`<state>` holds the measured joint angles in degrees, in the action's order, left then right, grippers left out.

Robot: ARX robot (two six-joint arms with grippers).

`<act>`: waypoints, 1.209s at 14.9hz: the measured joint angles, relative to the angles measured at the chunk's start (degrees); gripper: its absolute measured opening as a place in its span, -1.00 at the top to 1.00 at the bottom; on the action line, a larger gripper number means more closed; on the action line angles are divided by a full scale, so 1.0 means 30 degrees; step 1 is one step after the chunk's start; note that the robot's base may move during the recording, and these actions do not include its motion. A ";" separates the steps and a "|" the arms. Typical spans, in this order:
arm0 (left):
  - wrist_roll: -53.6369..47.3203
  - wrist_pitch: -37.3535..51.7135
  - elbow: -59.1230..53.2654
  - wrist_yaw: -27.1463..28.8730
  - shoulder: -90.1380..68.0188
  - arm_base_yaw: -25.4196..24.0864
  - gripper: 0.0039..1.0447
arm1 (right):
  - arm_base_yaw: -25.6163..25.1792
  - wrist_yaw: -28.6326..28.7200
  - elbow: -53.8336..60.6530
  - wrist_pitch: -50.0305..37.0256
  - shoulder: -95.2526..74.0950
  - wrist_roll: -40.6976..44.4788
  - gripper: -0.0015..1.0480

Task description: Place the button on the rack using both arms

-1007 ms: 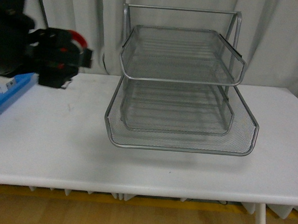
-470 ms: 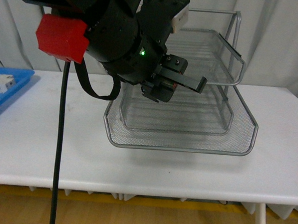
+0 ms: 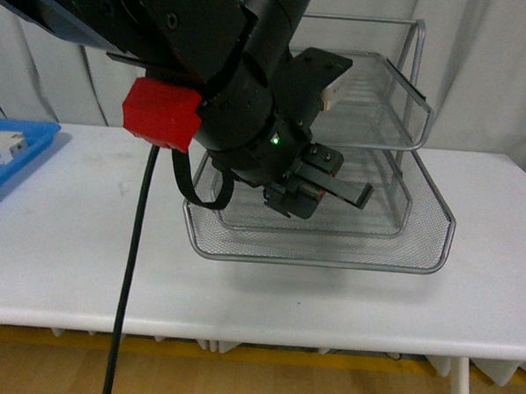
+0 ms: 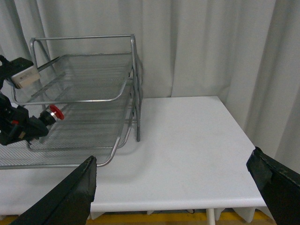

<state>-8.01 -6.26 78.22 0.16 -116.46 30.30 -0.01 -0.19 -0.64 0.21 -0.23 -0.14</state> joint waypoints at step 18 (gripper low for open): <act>0.2178 0.1056 -0.0860 -0.0845 0.2025 0.0051 -0.88 | 0.0000 0.0000 0.0000 -0.0007 0.0000 0.0000 -0.87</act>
<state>-1.48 -3.09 75.64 -2.37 -110.39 30.46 -0.01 -0.19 -0.64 0.19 -0.23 -0.14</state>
